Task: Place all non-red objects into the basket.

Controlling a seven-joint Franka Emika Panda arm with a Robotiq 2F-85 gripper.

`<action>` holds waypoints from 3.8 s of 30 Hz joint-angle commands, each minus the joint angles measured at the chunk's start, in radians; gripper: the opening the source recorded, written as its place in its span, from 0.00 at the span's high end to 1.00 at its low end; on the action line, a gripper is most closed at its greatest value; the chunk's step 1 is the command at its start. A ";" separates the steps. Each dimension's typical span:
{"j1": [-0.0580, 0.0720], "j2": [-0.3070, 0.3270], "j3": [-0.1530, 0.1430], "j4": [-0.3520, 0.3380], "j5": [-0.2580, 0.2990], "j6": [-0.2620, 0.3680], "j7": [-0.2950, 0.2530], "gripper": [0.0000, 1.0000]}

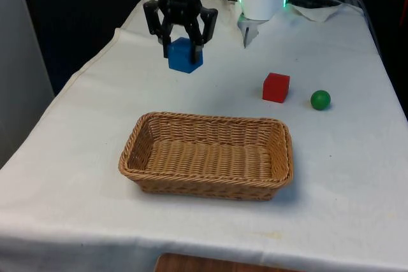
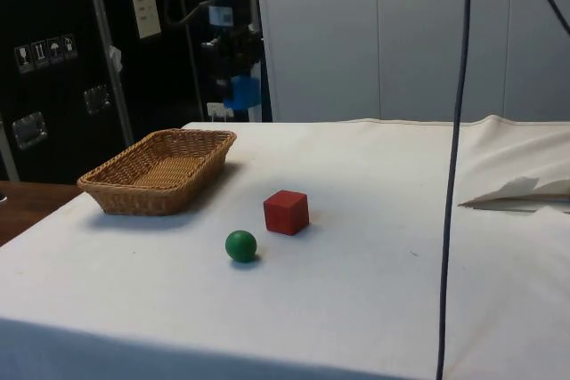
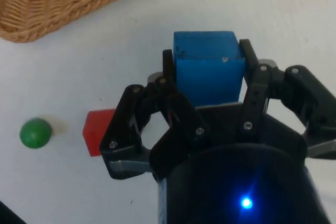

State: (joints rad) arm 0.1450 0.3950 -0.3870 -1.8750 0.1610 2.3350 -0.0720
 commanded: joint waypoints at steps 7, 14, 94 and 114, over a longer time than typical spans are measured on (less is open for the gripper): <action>0.000 0.058 0.027 0.069 0.007 -0.005 0.028 0.46; -0.002 0.120 0.038 0.137 0.024 -0.002 0.034 0.46; -0.019 0.457 0.007 0.591 0.230 -0.091 -0.007 0.00; 0.003 0.324 -0.001 0.547 0.178 -0.225 -0.011 0.00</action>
State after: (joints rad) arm 0.1400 0.7340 -0.3830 -1.3080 0.3450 2.1040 -0.0830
